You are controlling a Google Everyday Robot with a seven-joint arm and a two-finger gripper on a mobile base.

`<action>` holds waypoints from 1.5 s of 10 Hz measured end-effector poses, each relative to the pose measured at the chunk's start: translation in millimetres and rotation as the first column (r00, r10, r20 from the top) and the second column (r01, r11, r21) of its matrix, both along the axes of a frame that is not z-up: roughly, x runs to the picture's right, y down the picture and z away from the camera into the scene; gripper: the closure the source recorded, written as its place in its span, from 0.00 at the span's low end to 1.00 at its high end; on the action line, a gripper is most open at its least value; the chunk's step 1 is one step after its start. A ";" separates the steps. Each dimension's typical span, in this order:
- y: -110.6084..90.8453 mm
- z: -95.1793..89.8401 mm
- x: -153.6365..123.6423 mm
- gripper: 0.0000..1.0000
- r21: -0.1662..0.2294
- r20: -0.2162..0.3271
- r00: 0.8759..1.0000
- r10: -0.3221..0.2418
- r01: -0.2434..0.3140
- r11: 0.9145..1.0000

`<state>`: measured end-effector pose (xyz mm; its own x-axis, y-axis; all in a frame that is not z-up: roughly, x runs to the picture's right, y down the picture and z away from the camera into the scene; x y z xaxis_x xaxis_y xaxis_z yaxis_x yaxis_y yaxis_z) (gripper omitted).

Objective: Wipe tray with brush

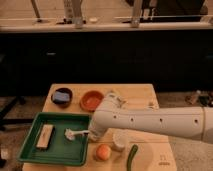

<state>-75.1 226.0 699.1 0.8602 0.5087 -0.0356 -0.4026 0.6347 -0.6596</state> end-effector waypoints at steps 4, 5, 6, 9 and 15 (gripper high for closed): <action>28.8 -27.9 -24.3 1.00 -0.020 0.087 0.995 -0.049 0.051 0.999; 32.6 -33.1 -17.2 1.00 -0.022 0.085 0.995 -0.046 0.048 0.999; 32.8 -35.1 -5.8 1.00 -0.021 0.077 0.996 -0.039 0.041 0.999; 29.7 -31.2 48.8 1.00 -0.019 0.011 1.000 0.007 -0.007 1.000; 7.0 3.9 62.3 1.00 -0.013 -0.043 0.999 0.024 -0.025 1.000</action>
